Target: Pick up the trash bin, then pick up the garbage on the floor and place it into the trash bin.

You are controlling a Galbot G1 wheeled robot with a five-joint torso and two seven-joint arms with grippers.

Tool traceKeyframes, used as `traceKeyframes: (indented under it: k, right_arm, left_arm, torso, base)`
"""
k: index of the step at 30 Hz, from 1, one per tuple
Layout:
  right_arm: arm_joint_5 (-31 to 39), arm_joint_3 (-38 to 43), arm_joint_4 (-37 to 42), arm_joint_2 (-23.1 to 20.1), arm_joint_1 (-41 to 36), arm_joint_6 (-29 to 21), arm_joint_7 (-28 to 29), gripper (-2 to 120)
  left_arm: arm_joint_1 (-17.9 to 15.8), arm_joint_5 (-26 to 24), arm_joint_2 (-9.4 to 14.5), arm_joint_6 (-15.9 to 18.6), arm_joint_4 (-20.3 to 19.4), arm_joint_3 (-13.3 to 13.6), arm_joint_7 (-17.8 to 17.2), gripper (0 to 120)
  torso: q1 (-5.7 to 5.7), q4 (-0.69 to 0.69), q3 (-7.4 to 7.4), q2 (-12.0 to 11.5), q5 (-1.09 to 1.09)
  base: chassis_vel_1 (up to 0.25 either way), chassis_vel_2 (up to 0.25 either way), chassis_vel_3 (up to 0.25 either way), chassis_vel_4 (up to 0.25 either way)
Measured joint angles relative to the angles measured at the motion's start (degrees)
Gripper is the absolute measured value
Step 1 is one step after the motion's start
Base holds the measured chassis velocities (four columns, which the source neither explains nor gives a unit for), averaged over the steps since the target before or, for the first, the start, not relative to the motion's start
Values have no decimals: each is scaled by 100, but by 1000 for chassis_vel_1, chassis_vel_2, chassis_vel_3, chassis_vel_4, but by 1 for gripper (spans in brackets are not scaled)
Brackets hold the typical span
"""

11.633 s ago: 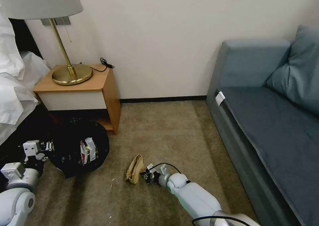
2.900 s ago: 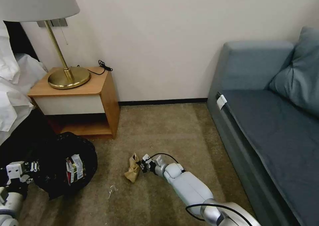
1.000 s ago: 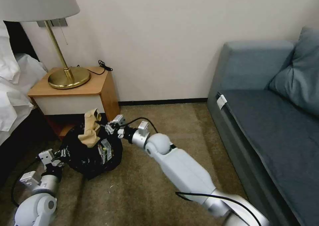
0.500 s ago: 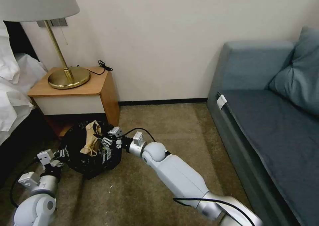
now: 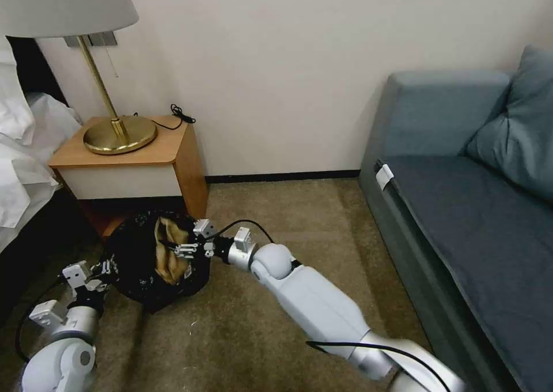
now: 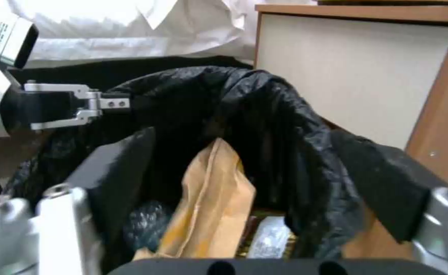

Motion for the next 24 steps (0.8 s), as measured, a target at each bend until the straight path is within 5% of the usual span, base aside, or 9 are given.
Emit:
traceKeyframes:
  k: [6,12,24]
  right_arm:
    - [229,-6,217,-106,109,-129,118,100]
    - [672,540,534,84,-1,-243,858,100]
    - [1128,1767,899,-239,-226,-500,1090,100]
  left_arm:
    - [-4,-65,9,-5,34,-17,-6,4]
    - [-22,-245,-124,117,75,-44,-163,4]
    - [-149,-1375,-493,413,242,-303,-573,4]
  torso:
    - [0,0,0,0,0]
    - [0,2,0,0,0]
    - [0,0,0,0,1]
  base:
    - [0,0,0,0]
    - [0,0,0,0]
    - [0,0,0,0]
